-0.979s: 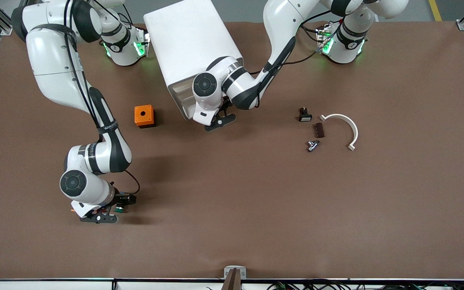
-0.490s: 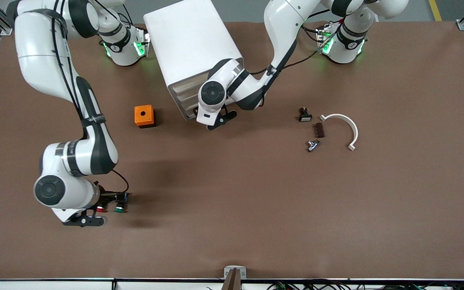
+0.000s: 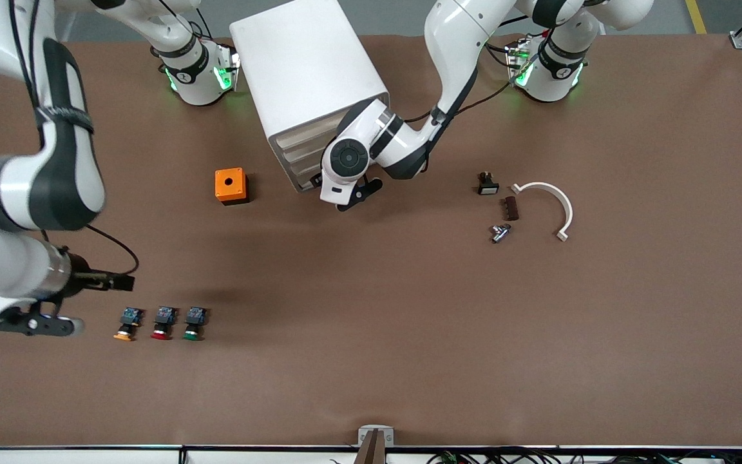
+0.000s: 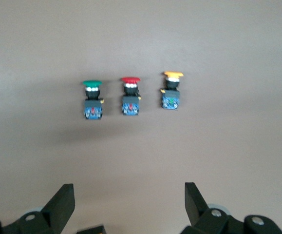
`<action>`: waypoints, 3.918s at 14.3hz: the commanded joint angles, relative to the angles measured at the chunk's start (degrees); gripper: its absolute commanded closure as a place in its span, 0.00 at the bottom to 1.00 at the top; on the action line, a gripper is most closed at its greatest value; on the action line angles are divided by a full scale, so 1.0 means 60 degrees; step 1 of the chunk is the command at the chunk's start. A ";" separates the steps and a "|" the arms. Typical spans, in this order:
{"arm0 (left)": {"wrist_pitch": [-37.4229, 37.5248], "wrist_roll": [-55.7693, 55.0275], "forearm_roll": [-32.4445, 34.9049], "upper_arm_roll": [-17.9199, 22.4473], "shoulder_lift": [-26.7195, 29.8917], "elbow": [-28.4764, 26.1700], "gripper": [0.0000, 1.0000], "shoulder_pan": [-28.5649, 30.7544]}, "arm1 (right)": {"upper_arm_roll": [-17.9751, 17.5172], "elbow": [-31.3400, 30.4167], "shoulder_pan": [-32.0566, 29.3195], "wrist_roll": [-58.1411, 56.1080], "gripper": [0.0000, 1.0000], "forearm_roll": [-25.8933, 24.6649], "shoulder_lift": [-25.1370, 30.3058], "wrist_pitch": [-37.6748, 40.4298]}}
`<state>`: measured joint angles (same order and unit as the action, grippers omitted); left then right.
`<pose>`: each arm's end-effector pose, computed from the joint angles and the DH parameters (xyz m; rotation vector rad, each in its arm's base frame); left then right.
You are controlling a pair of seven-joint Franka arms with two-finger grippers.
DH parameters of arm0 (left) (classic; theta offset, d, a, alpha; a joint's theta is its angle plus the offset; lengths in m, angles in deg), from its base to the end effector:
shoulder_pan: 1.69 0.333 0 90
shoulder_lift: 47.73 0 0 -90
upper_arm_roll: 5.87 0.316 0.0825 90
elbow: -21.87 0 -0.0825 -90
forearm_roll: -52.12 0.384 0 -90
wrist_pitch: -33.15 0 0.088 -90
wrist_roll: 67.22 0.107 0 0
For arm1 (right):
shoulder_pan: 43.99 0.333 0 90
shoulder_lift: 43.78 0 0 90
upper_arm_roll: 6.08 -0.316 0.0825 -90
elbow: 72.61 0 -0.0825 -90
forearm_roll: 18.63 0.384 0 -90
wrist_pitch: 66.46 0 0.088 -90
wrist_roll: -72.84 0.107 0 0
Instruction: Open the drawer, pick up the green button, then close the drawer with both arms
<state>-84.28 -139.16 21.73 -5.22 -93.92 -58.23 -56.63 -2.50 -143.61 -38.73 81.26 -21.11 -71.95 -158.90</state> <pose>0.3956 -0.6002 0.2180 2.8654 0.8715 -0.7035 0.6884 0.0251 0.4770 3.0497 -0.1642 -0.1676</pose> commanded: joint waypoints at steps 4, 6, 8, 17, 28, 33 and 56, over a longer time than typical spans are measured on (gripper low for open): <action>0.0206 0.0080 0.1590 0.0477 0.1308 0.0108 0.01 0.0876 | -0.0186 -0.1114 -0.0611 -0.0988 0.00 0.0062 0.1764 0.0452; 0.0935 0.0240 0.1782 0.0491 0.2083 0.0123 0.01 0.1565 | -0.0172 -0.1263 -0.0904 -0.1167 0.00 0.0296 0.1985 0.0435; 0.1974 0.1130 0.2366 0.0491 0.2963 0.0123 0.01 0.2370 | -0.0157 -0.1963 -0.0979 -0.1182 0.00 0.0297 0.2555 0.0188; 0.5200 0.7705 0.3802 0.0491 0.4957 0.0109 0.01 0.6018 | -0.0157 -0.2788 -0.0994 -0.1168 0.00 0.0165 0.3129 -0.0385; 0.5290 1.0538 0.4448 0.0448 0.5310 -0.0023 0.01 0.8217 | -0.0215 -0.1131 -0.0950 -0.1007 0.00 0.0297 0.3260 0.1914; 0.5129 1.1579 0.4493 0.0389 0.5544 -0.0374 0.01 0.8848 | -0.0157 -0.1439 -0.1095 -0.0963 0.00 0.0312 0.3612 0.2118; 0.4264 1.1432 0.5079 -0.0212 0.7874 -0.1620 0.00 0.8937 | 0.0444 -0.4369 -0.0481 -0.1109 0.00 0.0664 0.6000 0.0230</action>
<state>-60.17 -69.53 51.18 -5.95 -45.97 -69.75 -3.20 -0.11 -168.58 -42.36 74.71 -17.22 -37.57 -156.75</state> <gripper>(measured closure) 0.000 0.000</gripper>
